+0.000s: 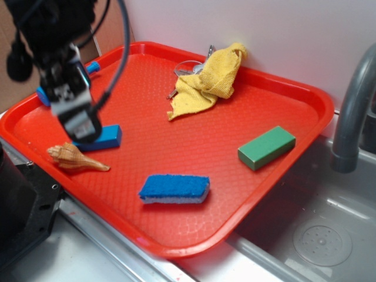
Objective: Grab the blue sponge.
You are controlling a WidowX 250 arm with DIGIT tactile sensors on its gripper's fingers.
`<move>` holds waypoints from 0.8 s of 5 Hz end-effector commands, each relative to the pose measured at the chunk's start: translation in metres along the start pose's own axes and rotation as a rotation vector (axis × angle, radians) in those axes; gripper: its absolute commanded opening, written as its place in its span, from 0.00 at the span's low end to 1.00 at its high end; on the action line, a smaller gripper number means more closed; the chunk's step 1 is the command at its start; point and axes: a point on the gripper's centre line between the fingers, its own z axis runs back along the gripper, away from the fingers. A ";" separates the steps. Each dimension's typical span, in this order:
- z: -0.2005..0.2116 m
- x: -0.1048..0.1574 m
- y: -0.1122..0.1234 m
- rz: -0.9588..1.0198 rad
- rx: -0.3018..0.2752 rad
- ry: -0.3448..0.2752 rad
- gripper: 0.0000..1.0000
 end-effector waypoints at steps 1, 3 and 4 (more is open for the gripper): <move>-0.060 0.011 0.003 -0.165 -0.001 0.031 1.00; -0.080 -0.001 -0.024 -0.275 0.040 0.066 1.00; -0.080 -0.001 -0.024 -0.275 0.040 0.066 1.00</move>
